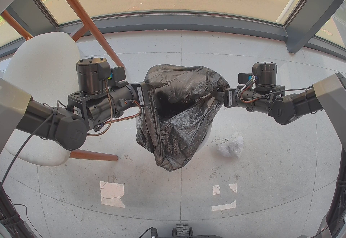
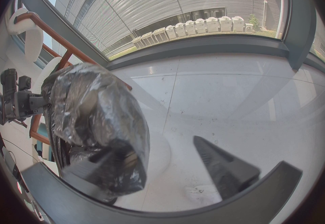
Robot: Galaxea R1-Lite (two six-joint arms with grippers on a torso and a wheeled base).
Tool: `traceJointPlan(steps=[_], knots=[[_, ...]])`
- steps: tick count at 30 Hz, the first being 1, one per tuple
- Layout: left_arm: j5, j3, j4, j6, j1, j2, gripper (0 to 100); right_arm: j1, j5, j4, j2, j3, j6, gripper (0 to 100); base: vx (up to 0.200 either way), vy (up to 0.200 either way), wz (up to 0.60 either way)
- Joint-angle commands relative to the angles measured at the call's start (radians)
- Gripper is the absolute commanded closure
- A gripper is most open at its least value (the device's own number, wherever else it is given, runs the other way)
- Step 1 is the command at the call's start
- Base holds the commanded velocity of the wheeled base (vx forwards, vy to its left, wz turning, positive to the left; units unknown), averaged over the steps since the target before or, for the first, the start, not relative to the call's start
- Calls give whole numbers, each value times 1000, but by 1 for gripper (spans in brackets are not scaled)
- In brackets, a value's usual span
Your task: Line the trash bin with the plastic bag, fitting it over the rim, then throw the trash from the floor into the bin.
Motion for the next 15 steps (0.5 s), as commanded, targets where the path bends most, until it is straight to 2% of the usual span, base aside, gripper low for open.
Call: traceJointPlan(steps=[1,5,11,15], knots=[[0,11,-1,0,-1,2,100,16,34,14,-85,102,4,0,0,0,0],[0,11,-2,2,-3,2,100,53,37,35,-142,183,35,0,0,0,0],[0,12,-2,0,-18,2,100,156,23,43,-168,234,222,0,0,0,0],[2,14,-2,0,-21,2,100,188,11,43,-148,240,258,0,0,0,0]])
